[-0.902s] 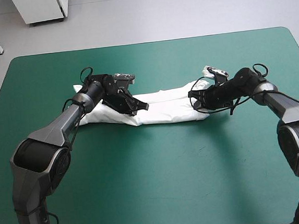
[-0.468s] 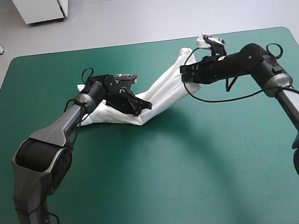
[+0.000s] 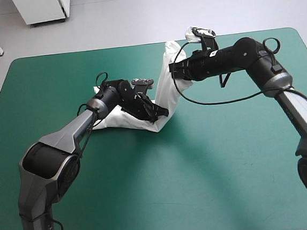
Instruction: Fold the cloth
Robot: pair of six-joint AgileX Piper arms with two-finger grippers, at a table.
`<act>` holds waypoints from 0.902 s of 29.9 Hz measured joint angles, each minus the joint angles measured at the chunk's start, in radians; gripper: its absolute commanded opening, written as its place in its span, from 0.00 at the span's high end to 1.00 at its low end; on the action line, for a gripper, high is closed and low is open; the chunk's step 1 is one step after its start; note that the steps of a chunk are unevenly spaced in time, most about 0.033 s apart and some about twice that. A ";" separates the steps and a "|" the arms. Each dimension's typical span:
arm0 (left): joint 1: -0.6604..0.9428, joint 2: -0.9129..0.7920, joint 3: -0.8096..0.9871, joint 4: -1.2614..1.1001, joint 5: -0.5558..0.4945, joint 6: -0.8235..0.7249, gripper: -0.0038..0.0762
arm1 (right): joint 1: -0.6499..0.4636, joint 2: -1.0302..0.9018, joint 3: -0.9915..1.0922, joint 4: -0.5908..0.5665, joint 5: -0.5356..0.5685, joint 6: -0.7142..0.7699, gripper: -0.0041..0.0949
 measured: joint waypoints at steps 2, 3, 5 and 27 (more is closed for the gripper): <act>0.011 -0.010 -0.002 -0.005 0.021 0.000 0.96 | 0.000 0.000 -0.002 -0.016 0.000 0.004 0.97; 0.018 -0.017 -0.002 -0.002 0.037 0.000 0.96 | 0.000 0.000 -0.002 -0.022 0.000 0.005 0.97; 0.036 -0.046 -0.002 0.000 0.057 0.000 0.96 | 0.000 0.000 -0.003 -0.026 -0.002 0.005 0.97; 0.113 -0.673 0.386 0.545 0.339 -0.218 0.96 | 0.170 0.261 -0.282 0.072 -0.001 -0.044 0.95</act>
